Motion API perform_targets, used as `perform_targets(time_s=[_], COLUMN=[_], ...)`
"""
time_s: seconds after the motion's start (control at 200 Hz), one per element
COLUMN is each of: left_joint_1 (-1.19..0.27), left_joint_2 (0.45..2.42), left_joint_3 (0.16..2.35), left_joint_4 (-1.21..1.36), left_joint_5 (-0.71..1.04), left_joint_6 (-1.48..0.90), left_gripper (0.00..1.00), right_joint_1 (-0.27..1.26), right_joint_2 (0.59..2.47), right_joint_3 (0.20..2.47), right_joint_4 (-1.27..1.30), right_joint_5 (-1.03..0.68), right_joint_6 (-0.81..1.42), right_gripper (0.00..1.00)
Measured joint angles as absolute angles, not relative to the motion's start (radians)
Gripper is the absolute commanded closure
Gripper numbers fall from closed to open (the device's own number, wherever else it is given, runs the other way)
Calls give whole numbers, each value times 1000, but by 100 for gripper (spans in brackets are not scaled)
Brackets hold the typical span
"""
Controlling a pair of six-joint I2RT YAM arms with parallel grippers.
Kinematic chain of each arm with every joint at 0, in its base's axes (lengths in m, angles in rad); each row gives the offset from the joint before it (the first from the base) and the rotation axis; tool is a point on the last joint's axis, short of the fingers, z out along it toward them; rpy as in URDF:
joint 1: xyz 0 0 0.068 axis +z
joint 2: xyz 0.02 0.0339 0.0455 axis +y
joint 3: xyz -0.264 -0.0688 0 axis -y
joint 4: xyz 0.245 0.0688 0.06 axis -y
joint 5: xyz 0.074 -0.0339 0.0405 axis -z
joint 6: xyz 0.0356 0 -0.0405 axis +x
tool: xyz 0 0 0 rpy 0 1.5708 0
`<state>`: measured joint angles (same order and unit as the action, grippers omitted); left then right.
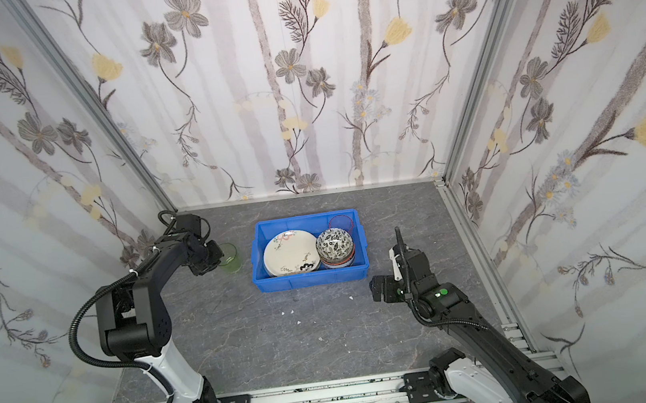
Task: Place the mixed dishes into the plastic bin
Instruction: 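Grip the green plastic cup rim with the left gripper and lift it, then carry the green cup over the bin with the left while the right reaches in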
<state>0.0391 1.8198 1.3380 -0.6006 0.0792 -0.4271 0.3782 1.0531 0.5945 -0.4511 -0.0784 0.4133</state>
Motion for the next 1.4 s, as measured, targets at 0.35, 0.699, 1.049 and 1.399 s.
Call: perform_targets(time_s=[0.35, 0.699, 1.049, 1.399], left_joint_1=[39, 21, -66, -316], left_joint_2=[1762, 1662, 1282, 1049], left_joint_3=[1314, 1259, 1151, 1128], left_joint_4=[-599, -603, -662, -785], left_joint_5=[56, 30, 13, -9], left_joint_6=[-426, -415, -460, -630], left_gripper=[100, 100, 100, 100], right_joint_1=[377, 379, 405, 505], right_joint_2=[1107, 1232, 1335, 1358], right_joint_3=[665, 861, 1081, 1270], right_joint_4=[-457, -506, -648, -772], right_joint_5=[-98, -150, -133, -91], right_joint_6=[402, 362, 309, 286], right_gripper=[1, 3, 9, 15])
